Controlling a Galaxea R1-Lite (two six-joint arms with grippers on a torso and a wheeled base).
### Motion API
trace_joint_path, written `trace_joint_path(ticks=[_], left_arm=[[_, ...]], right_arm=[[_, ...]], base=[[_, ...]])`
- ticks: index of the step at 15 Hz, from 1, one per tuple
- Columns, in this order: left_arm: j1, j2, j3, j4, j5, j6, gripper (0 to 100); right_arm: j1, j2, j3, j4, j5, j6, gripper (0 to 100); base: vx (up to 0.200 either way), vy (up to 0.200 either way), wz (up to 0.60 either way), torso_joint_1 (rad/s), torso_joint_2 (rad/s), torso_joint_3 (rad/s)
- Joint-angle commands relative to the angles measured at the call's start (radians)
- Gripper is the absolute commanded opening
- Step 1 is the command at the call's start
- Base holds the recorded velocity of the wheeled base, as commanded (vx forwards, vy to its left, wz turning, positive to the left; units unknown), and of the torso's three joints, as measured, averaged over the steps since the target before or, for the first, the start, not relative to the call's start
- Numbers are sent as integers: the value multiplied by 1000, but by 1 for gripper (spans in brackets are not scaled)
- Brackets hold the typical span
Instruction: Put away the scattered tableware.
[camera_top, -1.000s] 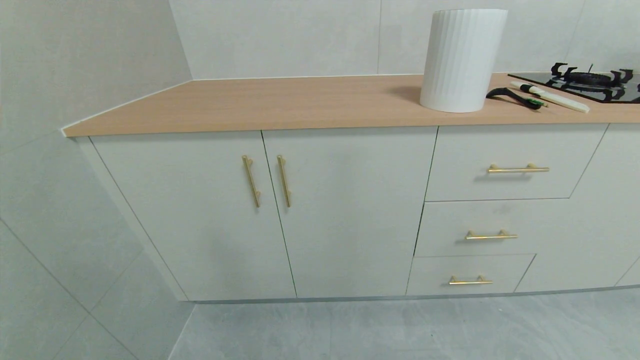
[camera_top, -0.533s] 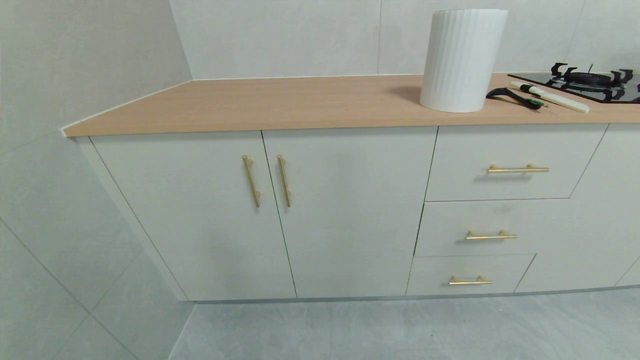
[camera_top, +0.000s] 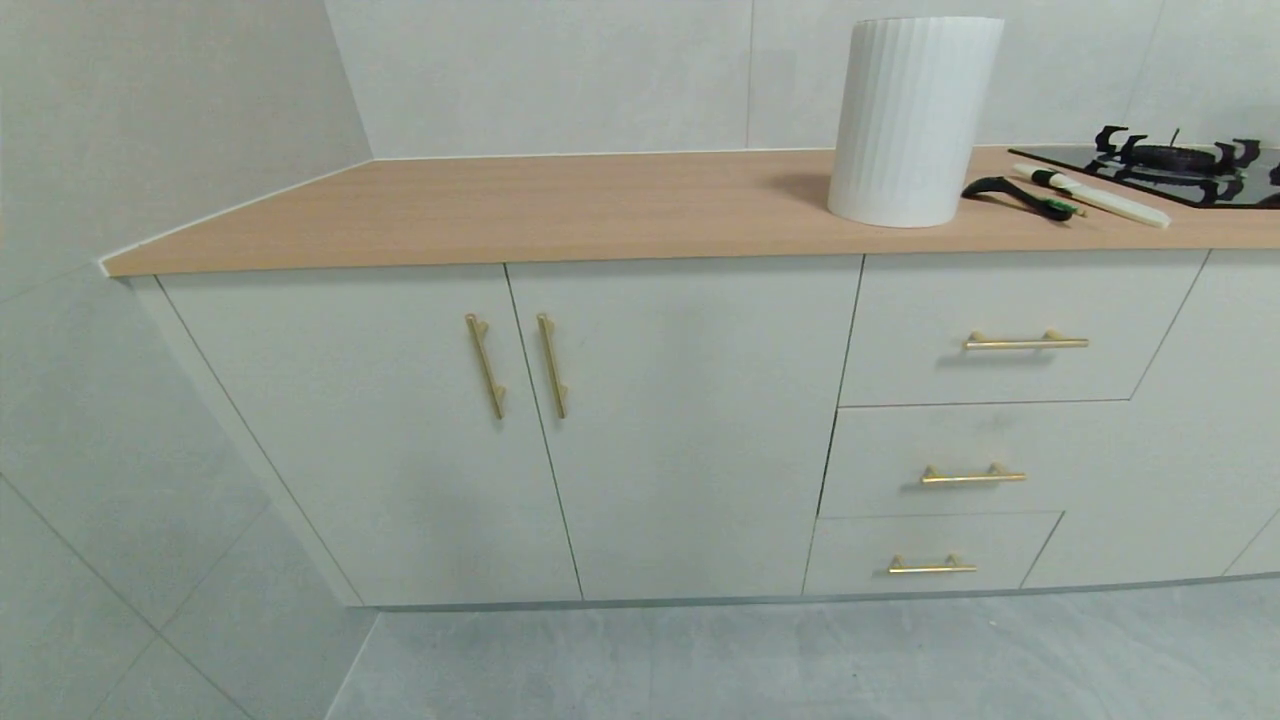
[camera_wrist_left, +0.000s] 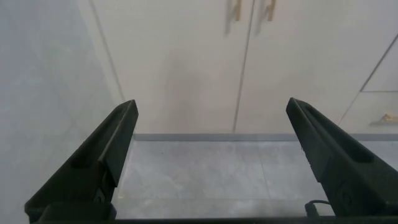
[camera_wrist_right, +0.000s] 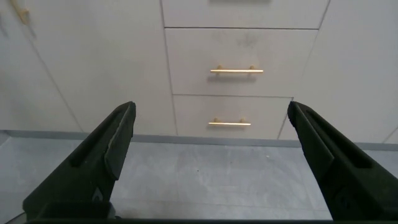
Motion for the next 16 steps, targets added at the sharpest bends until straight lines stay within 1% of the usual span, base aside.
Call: trace_joint_path(ticks=[1, 9, 16], left_arm=[[0, 2, 0, 0, 0, 1, 100], [0, 2, 0, 0, 0, -1, 100], [0, 2, 0, 0, 0, -1, 100]], right_arm=[[0, 2, 0, 0, 0, -1, 100], [0, 2, 0, 0, 0, 1, 100], [0, 2, 0, 0, 0, 1, 100]], base=[[0, -200, 0, -2, -2, 2], [0, -200, 0, 2, 5, 7], [0, 0, 0, 0, 0, 0]])
